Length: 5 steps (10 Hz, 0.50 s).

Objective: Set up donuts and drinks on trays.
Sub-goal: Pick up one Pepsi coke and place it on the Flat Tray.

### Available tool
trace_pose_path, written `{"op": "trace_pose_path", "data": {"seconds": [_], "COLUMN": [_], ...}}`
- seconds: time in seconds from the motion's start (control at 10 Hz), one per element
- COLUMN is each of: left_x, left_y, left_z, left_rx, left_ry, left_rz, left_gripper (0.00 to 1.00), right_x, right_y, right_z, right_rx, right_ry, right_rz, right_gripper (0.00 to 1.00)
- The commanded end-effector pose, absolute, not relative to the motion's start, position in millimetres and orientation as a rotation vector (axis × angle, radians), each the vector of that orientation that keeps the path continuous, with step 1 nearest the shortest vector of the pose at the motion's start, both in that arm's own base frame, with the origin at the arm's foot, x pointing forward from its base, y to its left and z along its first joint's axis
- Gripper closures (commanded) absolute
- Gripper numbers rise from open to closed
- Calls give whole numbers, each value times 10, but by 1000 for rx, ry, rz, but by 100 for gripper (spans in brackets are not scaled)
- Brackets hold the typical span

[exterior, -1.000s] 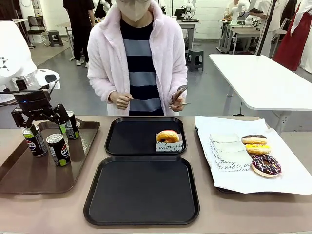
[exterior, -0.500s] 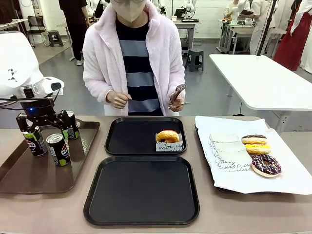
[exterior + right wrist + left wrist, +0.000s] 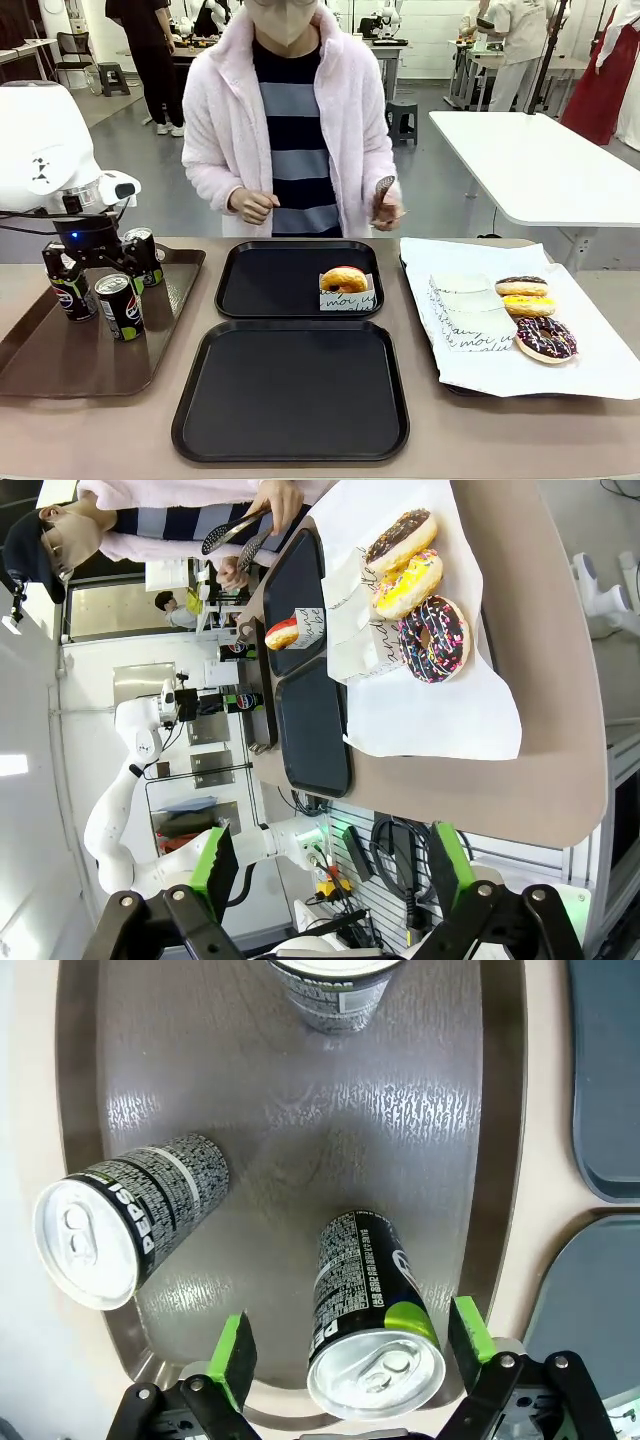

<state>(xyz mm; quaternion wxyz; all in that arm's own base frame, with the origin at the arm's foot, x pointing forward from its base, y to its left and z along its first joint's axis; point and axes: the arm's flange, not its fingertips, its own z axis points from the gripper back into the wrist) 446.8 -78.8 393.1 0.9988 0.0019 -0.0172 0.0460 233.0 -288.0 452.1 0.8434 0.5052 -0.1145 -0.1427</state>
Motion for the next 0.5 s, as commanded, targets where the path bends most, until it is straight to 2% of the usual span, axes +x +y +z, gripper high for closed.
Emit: {"op": "trace_pose_path", "data": {"seconds": [0.0,0.4], "left_x": [4506,4528], "left_y": [-896,-912], "left_z": [3901,3815], "left_rx": [44,35], "left_ry": [-50,-32], "left_rz": [115,124], "left_gripper": [0,0], "right_x": [2324,2324], "right_y": [-2878,-2878], "right_z": [4527,4527], "right_rx": [1073,1073], "right_ry": [-242,-242], "right_rz": [-296,-296], "right_gripper": [0,0]}}
